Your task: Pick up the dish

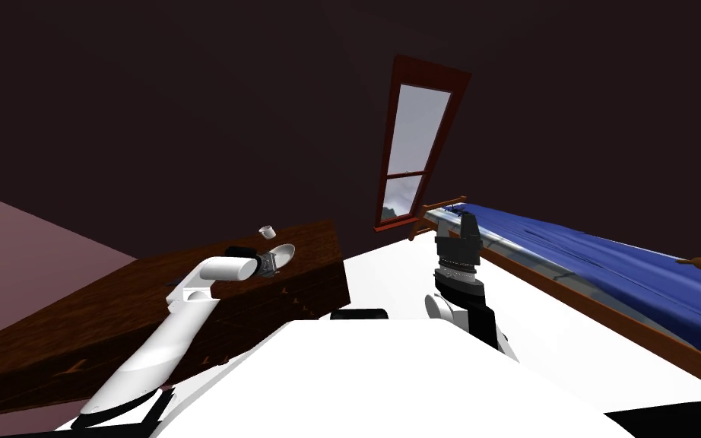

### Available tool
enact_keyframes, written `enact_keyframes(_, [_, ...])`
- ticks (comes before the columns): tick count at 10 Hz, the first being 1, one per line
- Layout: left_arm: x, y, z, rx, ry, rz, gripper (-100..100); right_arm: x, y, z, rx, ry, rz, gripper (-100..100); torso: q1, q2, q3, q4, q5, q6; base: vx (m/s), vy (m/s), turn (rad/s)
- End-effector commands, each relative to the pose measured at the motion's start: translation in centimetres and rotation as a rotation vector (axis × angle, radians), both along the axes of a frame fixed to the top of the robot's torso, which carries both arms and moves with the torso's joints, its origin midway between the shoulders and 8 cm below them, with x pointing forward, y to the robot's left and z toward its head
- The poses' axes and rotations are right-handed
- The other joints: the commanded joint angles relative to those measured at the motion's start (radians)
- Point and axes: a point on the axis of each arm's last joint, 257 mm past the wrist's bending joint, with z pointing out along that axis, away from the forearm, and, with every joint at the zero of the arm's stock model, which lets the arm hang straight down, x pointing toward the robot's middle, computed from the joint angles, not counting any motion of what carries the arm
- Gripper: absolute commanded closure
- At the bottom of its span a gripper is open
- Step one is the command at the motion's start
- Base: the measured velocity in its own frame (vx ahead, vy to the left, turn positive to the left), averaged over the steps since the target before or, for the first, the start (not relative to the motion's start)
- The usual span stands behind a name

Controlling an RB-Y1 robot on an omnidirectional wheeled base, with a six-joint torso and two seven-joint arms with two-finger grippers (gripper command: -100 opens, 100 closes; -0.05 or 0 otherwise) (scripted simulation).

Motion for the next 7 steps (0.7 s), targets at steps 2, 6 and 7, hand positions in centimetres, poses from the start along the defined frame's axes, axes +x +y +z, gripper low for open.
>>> enact_keyframes(2, [-1.3,0.1,-1.2,-0.014,0.037,0.017,-100,0.0,0.0,0.0,0.000,0.000,0.000,0,0.000,0.000,0.000,0.000,0.000,0.000,0.031,0.005,-0.044])
enact_keyframes(6, [-1.0,1.6,-2.1,-0.016,0.042,0.026,-100,0.0,0.0,0.0,0.000,0.000,0.000,0,-0.002,0.003,0.002,0.001,-0.001,0.000,-0.003,-0.019,-0.017])
enact_keyframes(7, [-0.9,2.0,-2.3,-0.016,0.042,0.028,-100,0.0,0.0,0.0,0.000,0.000,0.000,0,-0.003,0.003,0.002,0.001,-0.001,0.000,-0.015,-0.025,-0.022])
